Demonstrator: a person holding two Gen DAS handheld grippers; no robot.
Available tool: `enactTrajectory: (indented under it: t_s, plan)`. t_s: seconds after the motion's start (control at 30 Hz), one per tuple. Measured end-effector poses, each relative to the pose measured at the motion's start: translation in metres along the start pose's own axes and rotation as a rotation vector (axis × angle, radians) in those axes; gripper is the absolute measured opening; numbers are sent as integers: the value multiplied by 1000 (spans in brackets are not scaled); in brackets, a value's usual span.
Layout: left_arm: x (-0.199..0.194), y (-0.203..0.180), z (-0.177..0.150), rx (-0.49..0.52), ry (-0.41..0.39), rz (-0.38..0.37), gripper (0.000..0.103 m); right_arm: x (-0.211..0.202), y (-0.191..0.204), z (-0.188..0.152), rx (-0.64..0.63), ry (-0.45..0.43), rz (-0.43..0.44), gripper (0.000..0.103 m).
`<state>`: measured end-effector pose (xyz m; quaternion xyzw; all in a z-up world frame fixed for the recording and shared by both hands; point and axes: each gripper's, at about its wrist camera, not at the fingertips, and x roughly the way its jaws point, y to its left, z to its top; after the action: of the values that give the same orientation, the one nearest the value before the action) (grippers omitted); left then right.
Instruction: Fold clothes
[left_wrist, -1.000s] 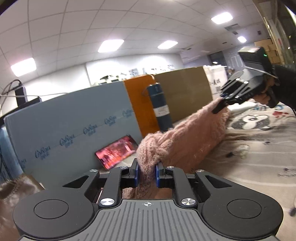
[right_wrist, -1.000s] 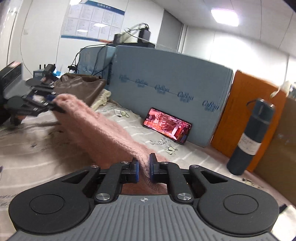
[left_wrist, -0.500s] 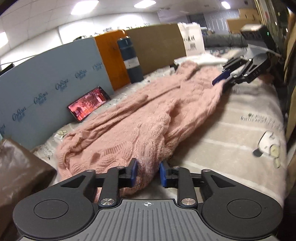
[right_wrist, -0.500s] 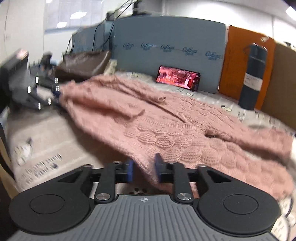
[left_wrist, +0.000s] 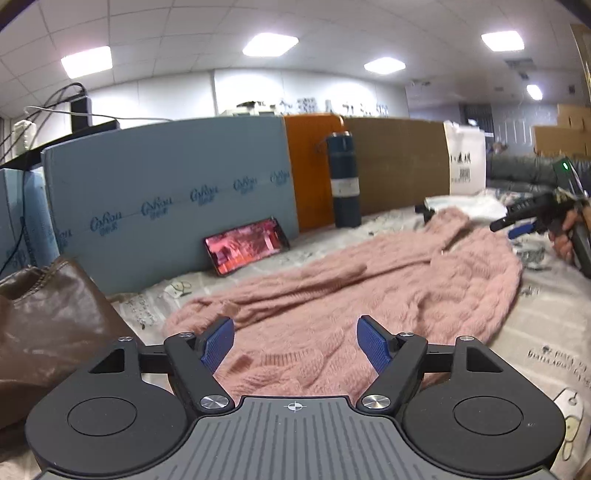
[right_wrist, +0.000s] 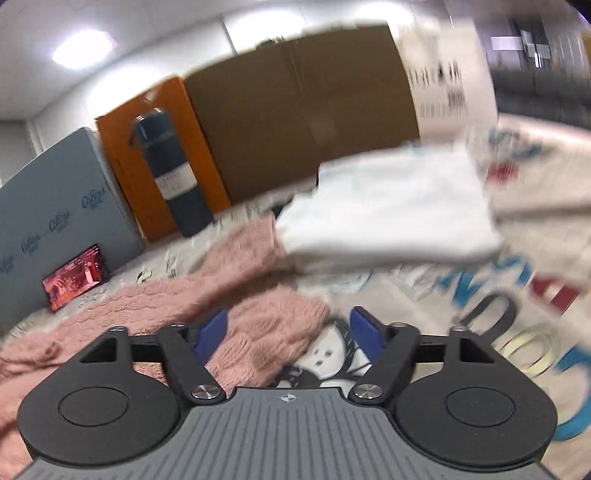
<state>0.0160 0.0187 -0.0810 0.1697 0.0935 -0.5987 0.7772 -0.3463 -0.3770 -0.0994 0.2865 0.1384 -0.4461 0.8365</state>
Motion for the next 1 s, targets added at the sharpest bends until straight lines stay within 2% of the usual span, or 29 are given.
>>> enactTrajectory:
  t_s: [0.03,0.1,0.13,0.2,0.27,0.37,0.43,0.5,0.53,0.57,0.63,0.77,0.8,0.93,1.0]
  plan:
    - [2,-2,-1,7,8,4,76,5,1,0,7,20,-9,46]
    - [0,-2,-2,10,13,11,76,9,7,-1,-28,35,-10,25]
    - [-1,-2,-3,11,15,14,76,9,10,-3,-52,38,-3,10]
    - [-3,0,-4,2,26,31,76,4,17,-5,-117,28,-1,10]
    - [-5,4,-5,-2,48,50,80,-11,23,-5,-164,-28,-43,9]
    - [-4,8,-10,29,129,71,85,-21,26,-3,-231,-66,-132,9]
    - [-4,9,-16,39,176,80,85,-23,32,-2,-243,-83,-136,9]
    - [-6,10,-20,38,194,98,86,-25,38,-1,-256,-101,-141,9]
    - [-9,10,-21,36,191,106,86,-26,41,-1,-262,-110,-143,16]
    - [-11,10,-23,34,189,113,86,-27,45,0,-268,-118,-145,33]
    - [-16,13,-19,17,146,133,86,-29,51,1,-281,-136,-149,57]
    - [-20,21,-12,-27,71,173,89,-34,63,3,-306,-171,-158,62]
    - [-17,22,-10,-32,77,184,91,-32,68,2,-306,-163,-136,62]
    - [-8,21,-16,-2,160,224,91,-2,108,-8,-248,43,206,61]
    - [-10,22,-19,-11,171,253,91,13,128,-13,-216,146,377,59]
